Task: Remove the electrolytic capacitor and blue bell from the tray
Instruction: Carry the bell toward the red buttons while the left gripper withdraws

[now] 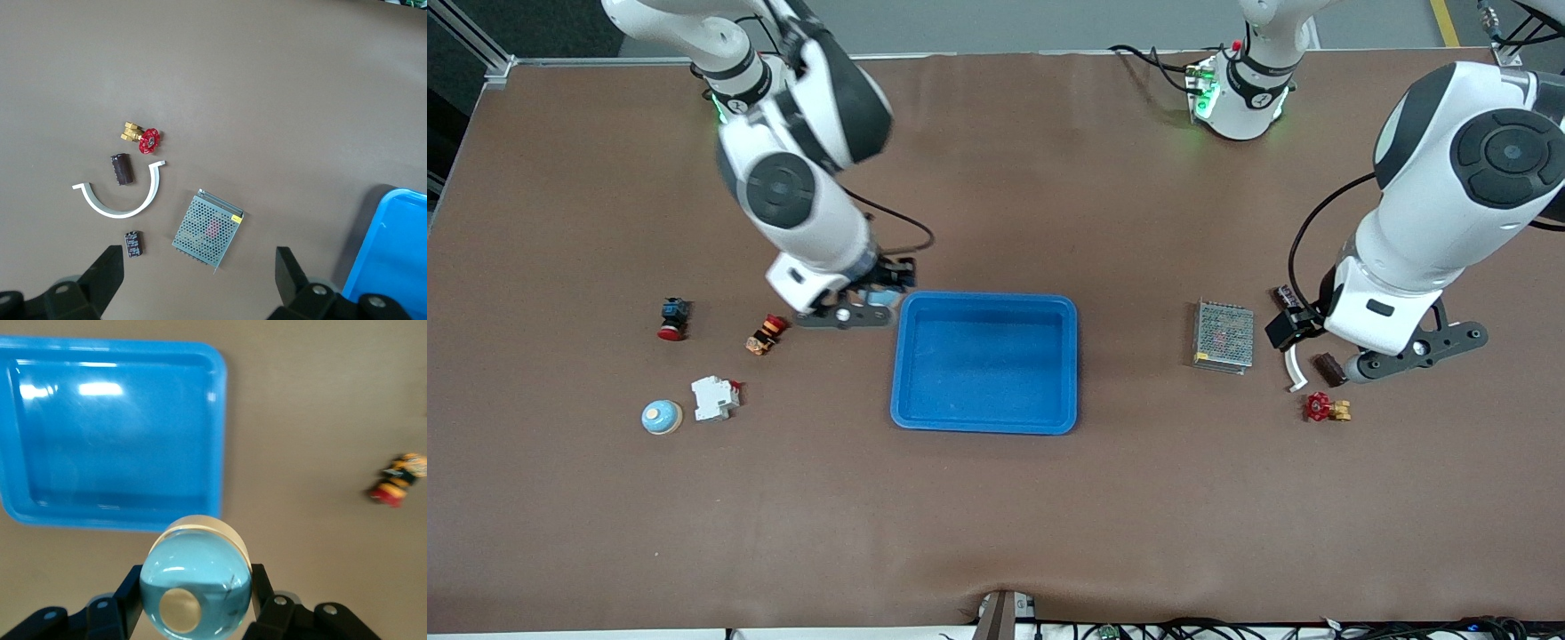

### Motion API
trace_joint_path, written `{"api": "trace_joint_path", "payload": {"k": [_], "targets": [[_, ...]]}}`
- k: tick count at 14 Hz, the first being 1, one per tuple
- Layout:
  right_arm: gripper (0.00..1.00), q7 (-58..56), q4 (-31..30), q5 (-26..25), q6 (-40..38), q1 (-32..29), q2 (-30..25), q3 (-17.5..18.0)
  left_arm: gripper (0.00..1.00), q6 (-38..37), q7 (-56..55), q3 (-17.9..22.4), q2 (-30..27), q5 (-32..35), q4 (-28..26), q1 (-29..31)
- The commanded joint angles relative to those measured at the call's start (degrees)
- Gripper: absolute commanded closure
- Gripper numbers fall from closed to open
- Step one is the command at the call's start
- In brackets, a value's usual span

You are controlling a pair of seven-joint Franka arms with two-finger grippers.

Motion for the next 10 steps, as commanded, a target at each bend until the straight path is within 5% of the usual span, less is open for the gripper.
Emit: {"api": "trace_joint_path", "payload": {"k": [1, 7, 10], "targets": [[0.69, -9.87, -14.00, -0.64, 1.43, -6.27, -11.88, 0.66, 0.00, -2.05, 1.82, -0.48, -2.45, -0.76, 0.01, 0.85], [0.69, -27.71, -24.22, -1.34, 2.48, -17.27, -18.67, 0.57, 0.00, -2.84, 2.79, 0.57, -5.26, -1.11, 0.01, -0.37], [0.69, -36.85, -27.29, -1.52, 5.63, -22.54, -18.50, 0.57, 0.00, -4.42, 6.99, 10.99, -8.77, -4.95, -0.07, -8.17]]}}
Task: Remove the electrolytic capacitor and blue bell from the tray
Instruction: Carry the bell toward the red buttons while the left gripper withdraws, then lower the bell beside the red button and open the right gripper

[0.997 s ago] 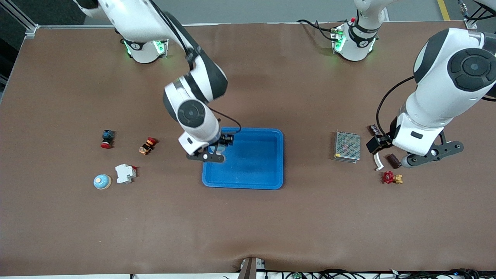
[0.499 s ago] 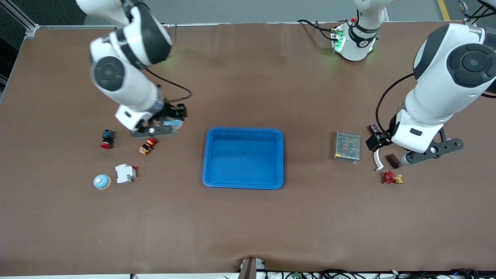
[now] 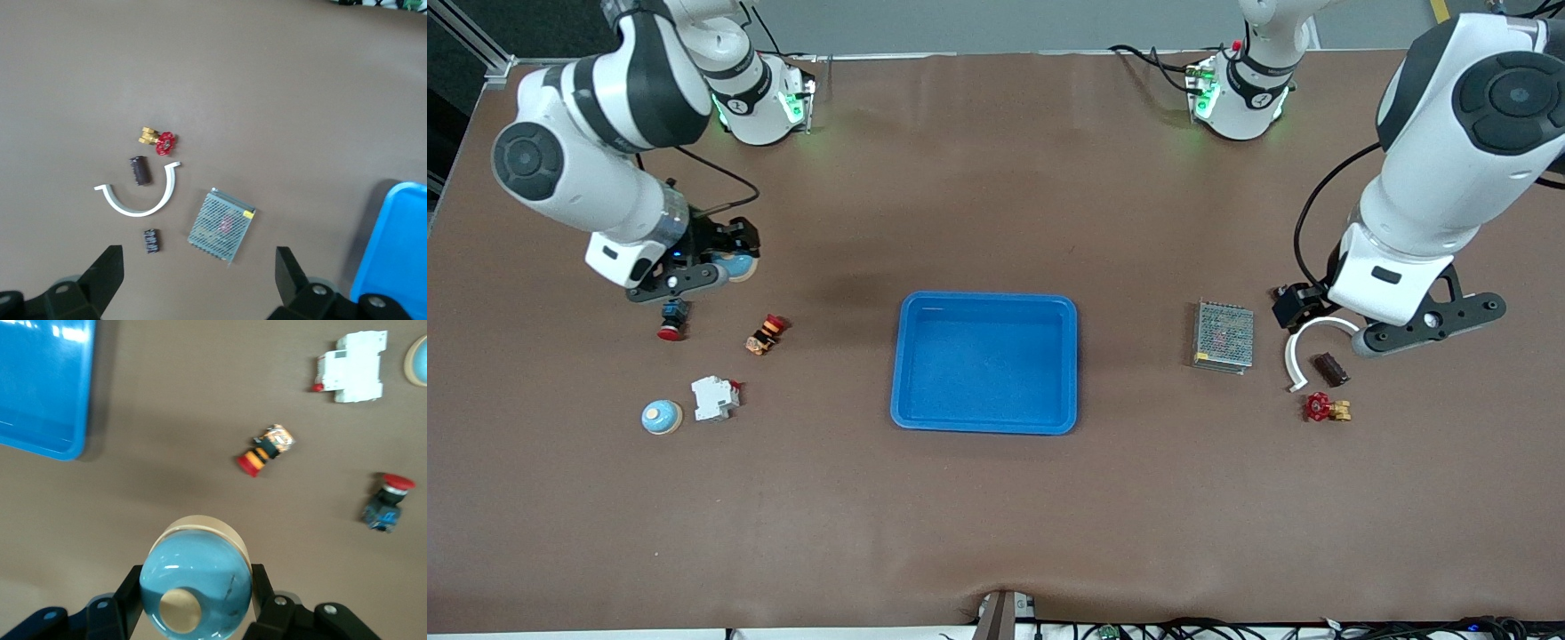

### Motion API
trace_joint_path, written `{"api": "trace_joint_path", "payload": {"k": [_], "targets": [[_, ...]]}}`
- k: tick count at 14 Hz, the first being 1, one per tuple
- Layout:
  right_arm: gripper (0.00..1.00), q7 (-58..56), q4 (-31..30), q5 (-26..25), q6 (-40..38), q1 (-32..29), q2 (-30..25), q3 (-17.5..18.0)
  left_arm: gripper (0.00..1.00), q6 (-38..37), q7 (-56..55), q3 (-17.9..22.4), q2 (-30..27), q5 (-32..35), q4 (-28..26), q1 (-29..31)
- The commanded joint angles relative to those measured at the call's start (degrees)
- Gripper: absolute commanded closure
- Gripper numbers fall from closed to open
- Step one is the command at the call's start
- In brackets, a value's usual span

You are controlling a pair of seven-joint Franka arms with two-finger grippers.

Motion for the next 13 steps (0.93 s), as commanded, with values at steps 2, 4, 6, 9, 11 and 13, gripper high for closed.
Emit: {"api": "trace_joint_path", "payload": {"k": [2, 4, 6, 9, 11, 13], "targets": [[0.69, -9.71, -5.05, -1.31, 5.26, -5.73, -1.34, 0.97, 0.00, -1.63, 7.14, 16.03, -6.65, -8.92, -0.74, -10.48], [0.69, -13.76, -6.11, -1.49, 7.02, -8.20, -0.90, 0.97, 0.00, -2.94, 9.96, 21.40, -8.23, -11.13, -0.91, -14.53], [0.69, -16.49, -6.55, -2.10, 9.22, -9.78, 0.50, 0.97, 0.00, -4.52, 11.90, 26.77, -9.73, -12.72, -1.00, -18.83], [0.69, -21.67, -8.47, -2.28, 16.58, -12.42, 5.24, 1.06, 0.00, -6.11, 18.57, 31.61, -13.24, -15.87, -3.54, -21.14], [0.69, -23.79, -10.06, -2.28, 21.08, -13.30, 7.70, 1.06, 0.00, -6.11, 20.51, 32.94, -15.70, -17.20, -6.26, -21.23], [0.69, -23.88, -10.16, -2.28, 22.49, -13.48, 9.90, 1.06, 0.00, -6.11, 22.09, 33.99, -17.99, -17.99, -8.38, -21.66]]}}
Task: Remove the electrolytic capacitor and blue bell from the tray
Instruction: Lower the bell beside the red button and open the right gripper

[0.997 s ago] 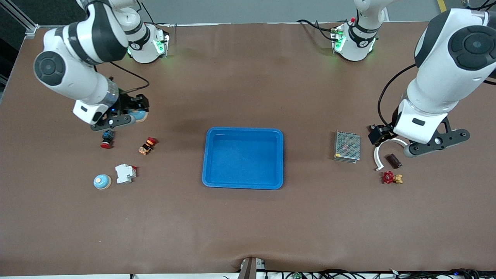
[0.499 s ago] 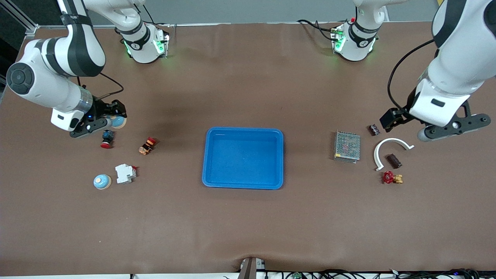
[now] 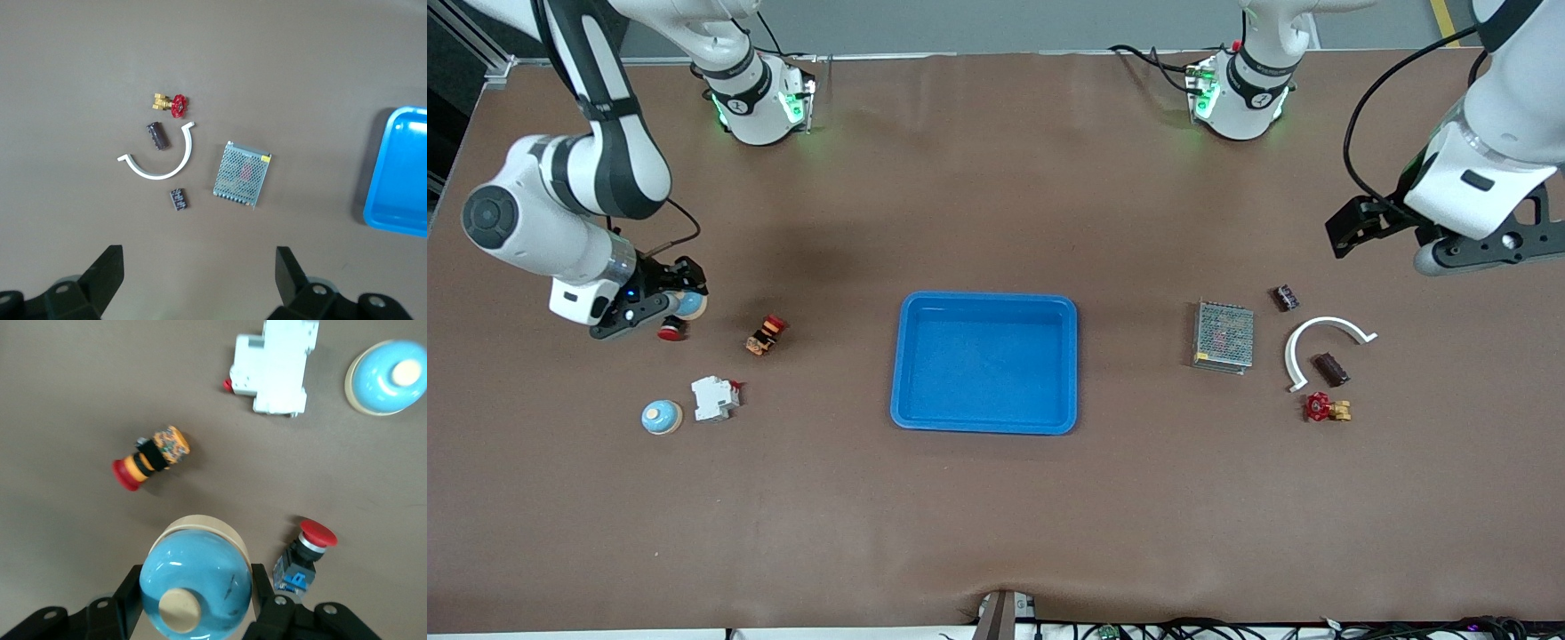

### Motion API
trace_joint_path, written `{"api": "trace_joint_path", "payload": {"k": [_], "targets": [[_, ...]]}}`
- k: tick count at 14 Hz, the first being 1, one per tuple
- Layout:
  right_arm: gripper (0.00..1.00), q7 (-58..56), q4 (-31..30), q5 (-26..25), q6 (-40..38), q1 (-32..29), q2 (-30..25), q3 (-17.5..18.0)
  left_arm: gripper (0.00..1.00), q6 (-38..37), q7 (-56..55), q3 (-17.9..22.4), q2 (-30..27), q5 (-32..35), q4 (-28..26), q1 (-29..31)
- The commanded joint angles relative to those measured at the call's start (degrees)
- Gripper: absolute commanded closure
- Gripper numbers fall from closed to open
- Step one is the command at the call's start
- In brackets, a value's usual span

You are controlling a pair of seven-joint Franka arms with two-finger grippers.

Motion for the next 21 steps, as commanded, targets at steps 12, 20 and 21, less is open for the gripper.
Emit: {"api": "trace_joint_path", "payload": {"k": [12, 20, 21], "targets": [[0.69, -0.94, -0.56, -0.37, 11.75, 0.27, 12.04, 1.21, 0.00, 0.17, 9.63, 11.18, -6.98, -4.00, -4.89, -6.06], [0.67, -0.94, -0.47, -0.28, 13.15, 0.36, 13.63, 1.30, 0.00, -0.18, 8.41, 11.36, -4.69, -4.71, -2.25, -5.88], [0.67, -0.94, -0.47, -0.28, 13.16, 0.27, 13.80, 1.30, 0.00, -0.26, 8.40, 11.36, -4.69, -4.79, -2.25, -5.88]]}}
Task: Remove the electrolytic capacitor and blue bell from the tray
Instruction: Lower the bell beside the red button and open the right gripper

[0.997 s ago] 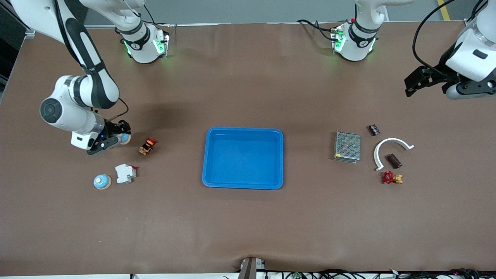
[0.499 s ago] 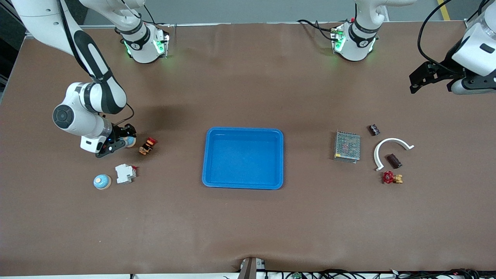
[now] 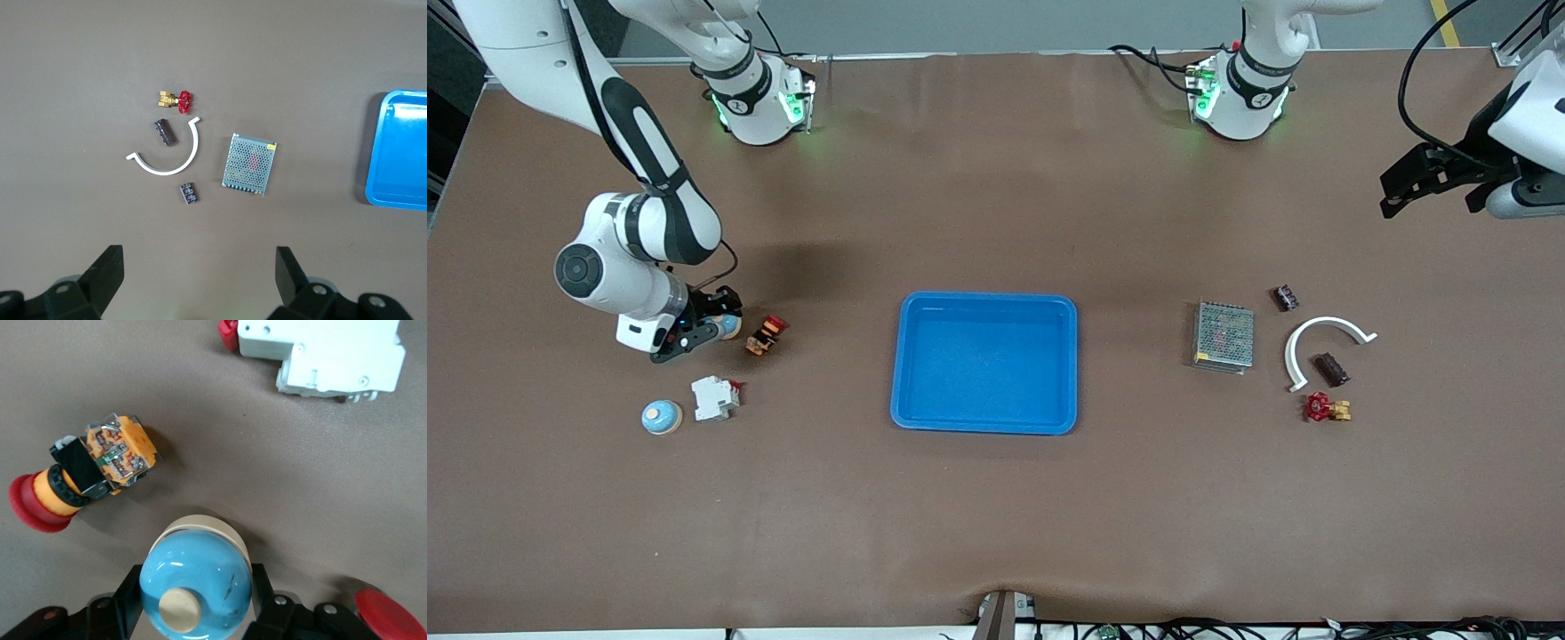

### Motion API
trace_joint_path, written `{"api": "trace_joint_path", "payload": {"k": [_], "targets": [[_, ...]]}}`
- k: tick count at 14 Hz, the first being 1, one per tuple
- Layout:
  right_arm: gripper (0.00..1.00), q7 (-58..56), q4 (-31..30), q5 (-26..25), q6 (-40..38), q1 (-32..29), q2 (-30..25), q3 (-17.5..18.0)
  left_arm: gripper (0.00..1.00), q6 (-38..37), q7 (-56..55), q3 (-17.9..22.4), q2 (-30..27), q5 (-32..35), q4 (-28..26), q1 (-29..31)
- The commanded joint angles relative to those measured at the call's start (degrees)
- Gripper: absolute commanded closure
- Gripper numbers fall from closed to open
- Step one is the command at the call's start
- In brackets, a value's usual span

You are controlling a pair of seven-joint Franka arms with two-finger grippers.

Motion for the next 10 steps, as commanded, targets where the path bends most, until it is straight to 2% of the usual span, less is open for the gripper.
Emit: {"api": "trace_joint_path", "payload": {"k": [1, 2, 3, 4, 8, 10], "targets": [[0.64, -0.61, -0.05, -0.21, 0.77, -0.02, 0.34, 0.12, 0.00, -0.51, 0.02, 0.44, 1.00, -1.28, 1.49, -0.51], [0.53, -0.61, -0.05, -0.21, 0.77, -0.02, 0.34, 0.12, 0.00, -0.51, 0.02, 0.35, 1.00, -1.28, 1.58, -0.51], [0.17, -0.61, 0.04, -0.13, 0.69, -0.02, 0.34, 0.12, 0.00, -0.51, -0.07, 0.35, 1.00, -1.20, 1.58, -0.60], [0.00, -0.52, 0.04, -0.13, 0.60, -0.02, 0.34, 0.21, 0.00, -0.51, -0.07, 0.35, 1.00, -0.67, 1.76, -0.77], [0.00, 0.00, 0.74, 0.31, -0.19, -0.02, 0.17, 0.21, 0.00, -0.51, 0.02, 0.18, 1.00, -0.58, 1.84, -0.69], [0.00, 0.36, 2.31, 0.31, -3.16, 0.25, -0.18, 0.30, 0.00, -0.51, 0.11, 0.09, 1.00, -0.49, 1.76, -0.77]]}}
